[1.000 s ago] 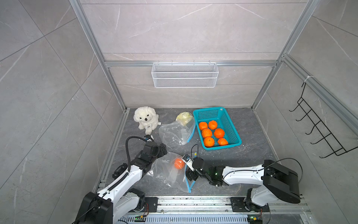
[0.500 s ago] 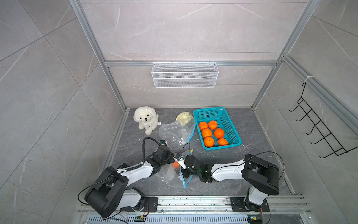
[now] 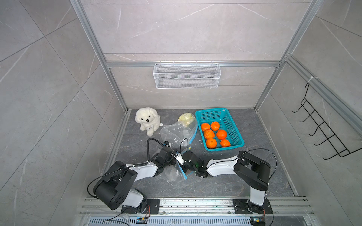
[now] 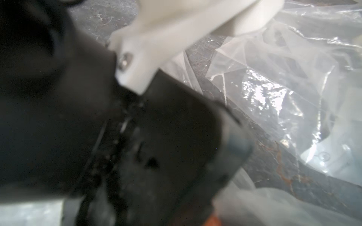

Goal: Open the zip-top bag and take out the orange
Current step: Pick up the orange from the zipper food storage bag.

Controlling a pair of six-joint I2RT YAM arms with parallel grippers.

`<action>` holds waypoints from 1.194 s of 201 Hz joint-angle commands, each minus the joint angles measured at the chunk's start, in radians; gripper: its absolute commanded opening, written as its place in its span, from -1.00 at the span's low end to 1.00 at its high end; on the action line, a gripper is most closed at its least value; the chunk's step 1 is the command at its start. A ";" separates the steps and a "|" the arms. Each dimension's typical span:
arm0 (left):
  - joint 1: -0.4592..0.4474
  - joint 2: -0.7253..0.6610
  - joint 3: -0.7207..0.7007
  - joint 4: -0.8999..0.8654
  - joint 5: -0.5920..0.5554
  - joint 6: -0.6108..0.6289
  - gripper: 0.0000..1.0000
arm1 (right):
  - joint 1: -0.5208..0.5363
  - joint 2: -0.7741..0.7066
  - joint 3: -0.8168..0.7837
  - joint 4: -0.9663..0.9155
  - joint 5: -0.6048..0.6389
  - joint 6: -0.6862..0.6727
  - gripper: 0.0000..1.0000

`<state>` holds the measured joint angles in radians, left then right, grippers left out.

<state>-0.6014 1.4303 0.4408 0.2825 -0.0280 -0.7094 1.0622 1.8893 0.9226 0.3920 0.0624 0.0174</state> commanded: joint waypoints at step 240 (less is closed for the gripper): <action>0.045 -0.412 0.040 -0.235 -0.025 0.039 0.55 | -0.503 -0.472 0.125 -0.574 -0.010 0.161 -0.09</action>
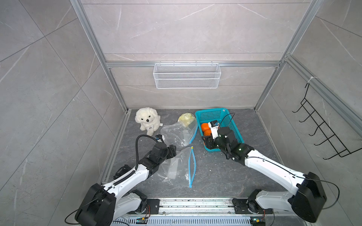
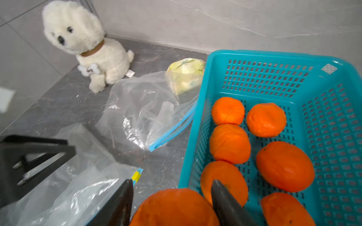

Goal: Open the zip-top bag and take out the orange
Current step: Place the orange in the basket.

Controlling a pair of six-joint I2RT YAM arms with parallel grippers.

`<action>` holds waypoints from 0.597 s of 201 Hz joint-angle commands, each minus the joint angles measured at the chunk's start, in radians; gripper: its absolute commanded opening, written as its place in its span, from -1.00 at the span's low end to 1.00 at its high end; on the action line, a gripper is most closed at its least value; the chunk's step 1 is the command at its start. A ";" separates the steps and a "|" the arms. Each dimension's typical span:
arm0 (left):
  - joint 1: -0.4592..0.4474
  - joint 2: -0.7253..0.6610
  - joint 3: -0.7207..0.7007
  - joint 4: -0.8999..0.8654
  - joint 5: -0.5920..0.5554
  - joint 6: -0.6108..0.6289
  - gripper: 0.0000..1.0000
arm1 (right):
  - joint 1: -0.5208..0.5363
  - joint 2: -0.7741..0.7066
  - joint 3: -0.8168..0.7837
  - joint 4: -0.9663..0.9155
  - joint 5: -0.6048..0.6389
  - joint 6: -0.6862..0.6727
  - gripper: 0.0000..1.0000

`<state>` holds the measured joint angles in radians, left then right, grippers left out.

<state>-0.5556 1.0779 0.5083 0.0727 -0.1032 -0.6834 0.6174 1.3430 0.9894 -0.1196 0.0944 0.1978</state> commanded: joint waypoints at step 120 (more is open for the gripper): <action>-0.259 -0.189 -0.133 -0.164 -0.163 -0.027 0.64 | -0.363 0.831 0.866 -0.403 0.177 0.011 -0.09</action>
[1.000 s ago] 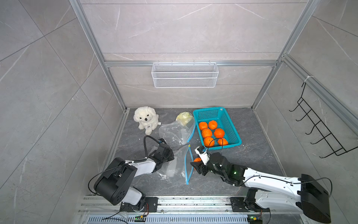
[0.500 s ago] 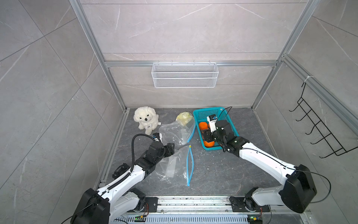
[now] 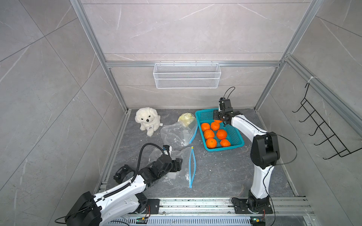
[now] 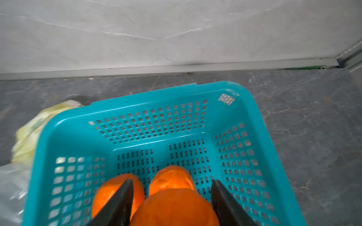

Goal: Open the zip-top bag and take out the orange
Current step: Place the orange in the basket.

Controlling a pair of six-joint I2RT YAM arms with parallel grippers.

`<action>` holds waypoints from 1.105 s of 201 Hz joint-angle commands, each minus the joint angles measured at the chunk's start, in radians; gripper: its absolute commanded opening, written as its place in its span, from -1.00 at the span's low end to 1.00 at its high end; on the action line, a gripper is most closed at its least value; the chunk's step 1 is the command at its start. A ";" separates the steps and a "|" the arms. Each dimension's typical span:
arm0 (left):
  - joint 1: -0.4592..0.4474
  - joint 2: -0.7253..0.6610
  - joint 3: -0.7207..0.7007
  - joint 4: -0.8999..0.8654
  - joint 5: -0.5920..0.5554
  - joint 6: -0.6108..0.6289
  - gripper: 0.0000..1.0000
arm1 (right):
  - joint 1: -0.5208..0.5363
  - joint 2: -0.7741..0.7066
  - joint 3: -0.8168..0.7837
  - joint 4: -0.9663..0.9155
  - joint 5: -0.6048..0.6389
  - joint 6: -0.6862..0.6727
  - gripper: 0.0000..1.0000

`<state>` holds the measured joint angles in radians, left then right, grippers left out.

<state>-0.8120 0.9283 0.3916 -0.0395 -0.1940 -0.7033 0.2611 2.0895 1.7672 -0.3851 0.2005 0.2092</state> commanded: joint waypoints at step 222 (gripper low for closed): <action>-0.003 0.434 0.003 0.138 -0.097 -0.040 0.95 | -0.041 0.196 0.273 -0.355 -0.032 0.043 0.53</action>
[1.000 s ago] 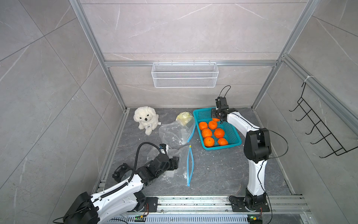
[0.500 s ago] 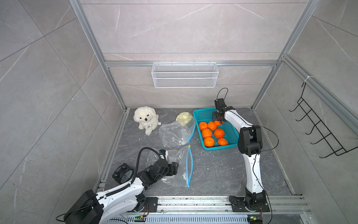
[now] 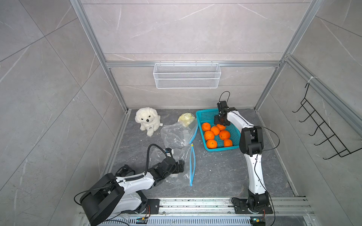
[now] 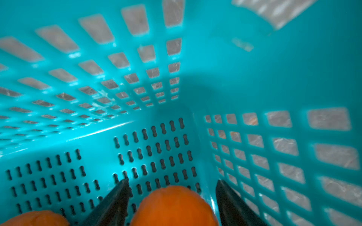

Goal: Open the zip-top bag and take out the orange
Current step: Place the orange in the basket, then move the zipper food storage bag to the center of the board, then adjust the basket at the center of the board.

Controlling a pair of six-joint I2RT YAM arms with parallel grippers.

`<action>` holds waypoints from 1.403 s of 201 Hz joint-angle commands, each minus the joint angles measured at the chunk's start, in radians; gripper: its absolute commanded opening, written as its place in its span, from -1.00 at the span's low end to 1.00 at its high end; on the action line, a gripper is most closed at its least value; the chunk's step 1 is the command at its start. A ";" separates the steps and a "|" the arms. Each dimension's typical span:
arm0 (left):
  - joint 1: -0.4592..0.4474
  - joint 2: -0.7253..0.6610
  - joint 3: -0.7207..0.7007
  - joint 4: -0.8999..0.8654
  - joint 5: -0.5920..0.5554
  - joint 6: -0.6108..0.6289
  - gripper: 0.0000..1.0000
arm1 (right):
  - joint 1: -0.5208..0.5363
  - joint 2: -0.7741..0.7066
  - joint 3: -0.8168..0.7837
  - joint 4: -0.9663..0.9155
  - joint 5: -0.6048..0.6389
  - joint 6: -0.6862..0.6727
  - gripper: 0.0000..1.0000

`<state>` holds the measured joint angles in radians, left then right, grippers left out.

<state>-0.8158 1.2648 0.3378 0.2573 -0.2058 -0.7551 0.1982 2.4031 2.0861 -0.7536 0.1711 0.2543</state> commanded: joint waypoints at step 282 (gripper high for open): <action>0.632 -0.043 0.328 -0.142 0.051 0.504 0.99 | -0.318 -0.840 -1.244 0.691 -0.185 -0.045 0.70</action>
<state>-0.2214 1.1564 0.6746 -0.0448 -0.1791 -0.3336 -0.1375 1.5909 0.9031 -0.2050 -0.0353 0.2539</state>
